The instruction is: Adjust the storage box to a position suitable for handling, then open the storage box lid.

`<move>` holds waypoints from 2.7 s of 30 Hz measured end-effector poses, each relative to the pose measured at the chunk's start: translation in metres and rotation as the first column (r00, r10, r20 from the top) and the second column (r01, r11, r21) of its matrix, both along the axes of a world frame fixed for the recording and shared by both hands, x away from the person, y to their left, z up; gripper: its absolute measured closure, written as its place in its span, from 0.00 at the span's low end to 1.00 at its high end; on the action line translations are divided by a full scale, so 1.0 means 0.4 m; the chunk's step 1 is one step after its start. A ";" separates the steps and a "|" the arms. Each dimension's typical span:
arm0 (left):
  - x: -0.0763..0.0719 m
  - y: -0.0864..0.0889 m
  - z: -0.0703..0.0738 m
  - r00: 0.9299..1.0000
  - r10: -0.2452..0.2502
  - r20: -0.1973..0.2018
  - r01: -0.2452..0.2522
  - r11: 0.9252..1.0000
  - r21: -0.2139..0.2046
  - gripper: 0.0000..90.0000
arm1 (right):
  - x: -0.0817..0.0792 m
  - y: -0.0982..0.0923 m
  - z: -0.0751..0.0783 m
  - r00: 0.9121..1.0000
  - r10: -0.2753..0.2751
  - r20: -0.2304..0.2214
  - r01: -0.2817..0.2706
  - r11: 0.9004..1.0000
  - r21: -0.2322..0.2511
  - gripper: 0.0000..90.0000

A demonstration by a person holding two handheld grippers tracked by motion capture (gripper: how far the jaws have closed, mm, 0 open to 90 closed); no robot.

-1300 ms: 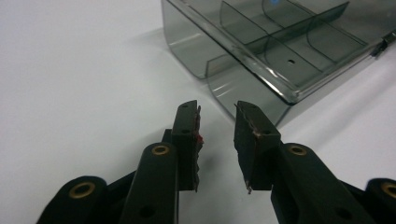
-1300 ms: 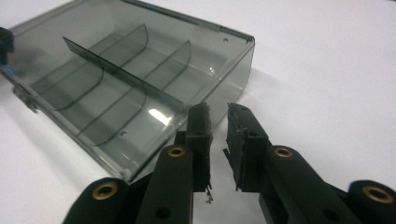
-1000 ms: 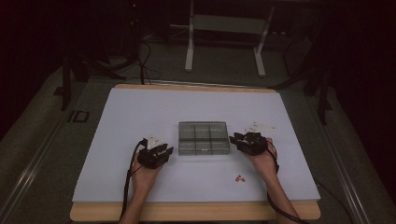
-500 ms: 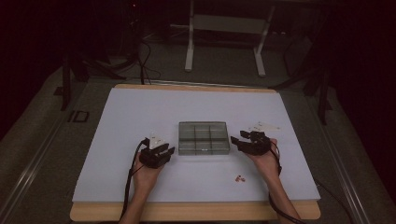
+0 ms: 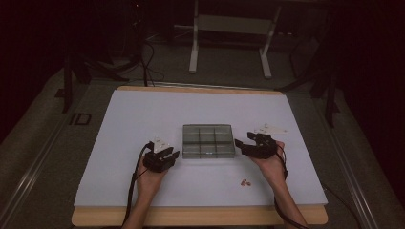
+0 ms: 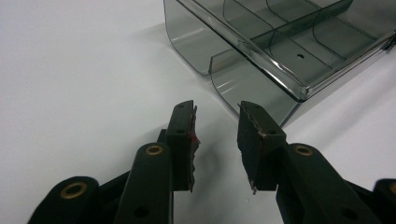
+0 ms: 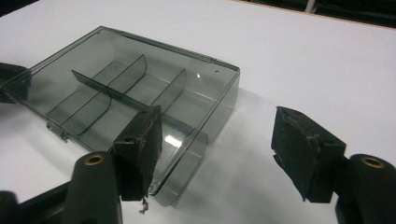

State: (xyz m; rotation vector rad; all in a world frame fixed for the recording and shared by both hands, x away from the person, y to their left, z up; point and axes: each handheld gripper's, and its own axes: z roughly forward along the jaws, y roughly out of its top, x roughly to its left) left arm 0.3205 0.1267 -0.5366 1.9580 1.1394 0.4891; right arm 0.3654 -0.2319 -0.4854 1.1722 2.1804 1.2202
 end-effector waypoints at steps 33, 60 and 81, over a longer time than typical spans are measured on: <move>-0.020 0.023 0.026 1.000 -0.002 0.023 0.003 0.999 -0.048 0.70 | -0.087 0.114 -0.008 0.953 0.302 0.010 -0.302 0.952 0.039 1.00; -0.049 0.002 0.066 0.994 -0.091 0.056 0.095 0.991 -0.090 0.67 | -0.065 0.181 -0.100 0.939 0.331 -0.089 -0.335 0.942 -0.032 1.00; -0.019 -0.052 0.030 0.991 -0.135 0.022 0.135 0.991 0.025 0.74 | -0.061 0.186 -0.101 0.937 0.339 -0.089 -0.343 0.939 -0.031 1.00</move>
